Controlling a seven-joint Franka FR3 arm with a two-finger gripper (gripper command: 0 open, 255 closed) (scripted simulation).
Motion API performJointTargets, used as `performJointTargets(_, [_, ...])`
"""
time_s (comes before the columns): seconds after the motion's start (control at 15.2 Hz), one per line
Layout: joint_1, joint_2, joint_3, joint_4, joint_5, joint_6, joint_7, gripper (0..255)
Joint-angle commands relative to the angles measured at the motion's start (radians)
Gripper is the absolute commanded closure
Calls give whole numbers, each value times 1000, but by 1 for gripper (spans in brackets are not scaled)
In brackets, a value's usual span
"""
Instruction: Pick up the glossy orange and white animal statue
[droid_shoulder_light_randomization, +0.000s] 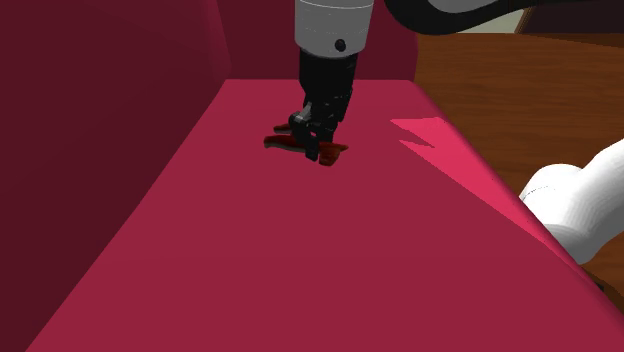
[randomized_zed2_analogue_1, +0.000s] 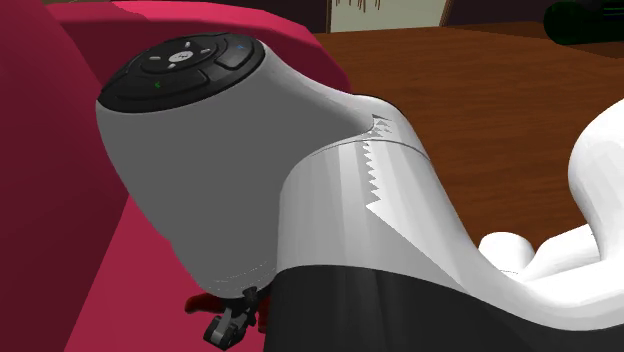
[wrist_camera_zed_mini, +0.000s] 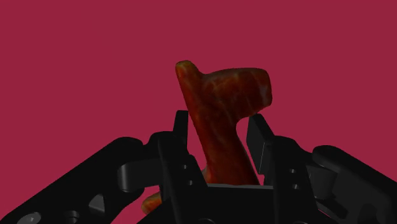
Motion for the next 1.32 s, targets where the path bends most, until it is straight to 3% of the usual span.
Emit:
performJointTargets(0.0, [0, 0, 0, -2, 0, 0, 0, 255])
performJointTargets(0.33, [1, 0, 1, -1, 1, -1, 1, 255])
performJointTargets(1.25, [-15, 69, 9, 252, -33, -193, 16, 255])
